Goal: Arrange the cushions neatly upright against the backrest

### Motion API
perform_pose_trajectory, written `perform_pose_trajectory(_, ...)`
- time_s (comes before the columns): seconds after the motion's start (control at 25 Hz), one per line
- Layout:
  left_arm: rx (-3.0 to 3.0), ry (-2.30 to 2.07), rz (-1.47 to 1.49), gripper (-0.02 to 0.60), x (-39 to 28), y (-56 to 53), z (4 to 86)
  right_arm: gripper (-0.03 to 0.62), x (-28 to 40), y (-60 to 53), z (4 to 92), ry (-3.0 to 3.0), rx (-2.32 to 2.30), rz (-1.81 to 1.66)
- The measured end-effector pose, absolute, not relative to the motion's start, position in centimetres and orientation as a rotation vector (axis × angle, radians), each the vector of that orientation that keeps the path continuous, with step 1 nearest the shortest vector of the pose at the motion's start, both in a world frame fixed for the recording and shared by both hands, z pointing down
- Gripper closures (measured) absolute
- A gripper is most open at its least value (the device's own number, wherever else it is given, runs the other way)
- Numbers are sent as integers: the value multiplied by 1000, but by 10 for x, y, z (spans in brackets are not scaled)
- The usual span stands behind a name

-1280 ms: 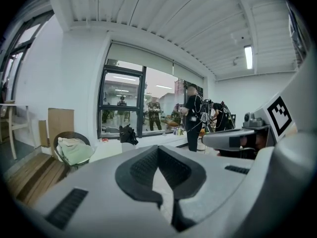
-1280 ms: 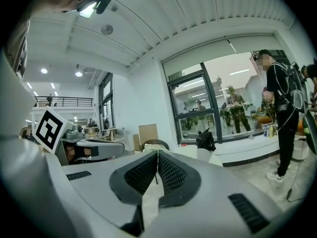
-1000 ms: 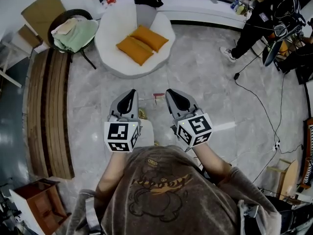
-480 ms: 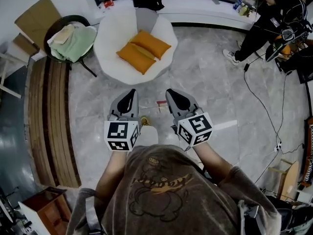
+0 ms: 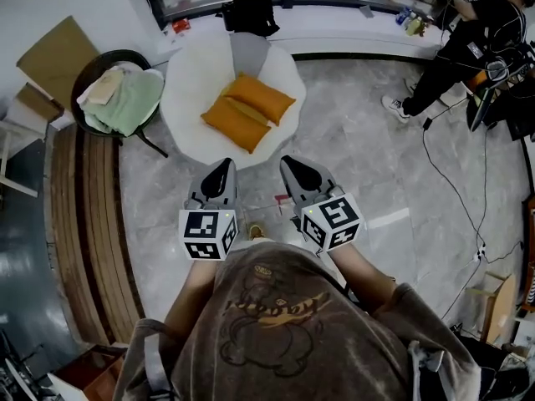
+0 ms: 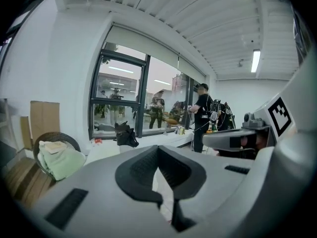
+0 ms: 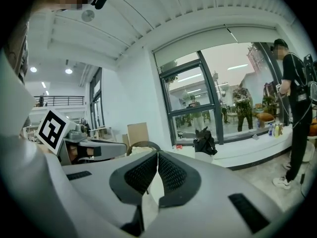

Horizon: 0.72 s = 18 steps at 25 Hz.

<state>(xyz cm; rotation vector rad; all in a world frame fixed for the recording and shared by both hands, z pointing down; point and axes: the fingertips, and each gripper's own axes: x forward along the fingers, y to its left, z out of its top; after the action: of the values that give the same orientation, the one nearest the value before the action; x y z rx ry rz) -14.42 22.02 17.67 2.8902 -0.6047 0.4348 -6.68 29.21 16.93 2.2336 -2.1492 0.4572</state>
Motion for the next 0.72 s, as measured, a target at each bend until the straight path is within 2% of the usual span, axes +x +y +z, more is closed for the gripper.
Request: perform_pose_trajectory(0.72,2872,-582,445,577,-69,111,191,572,14,177,180,-2137,2171,466)
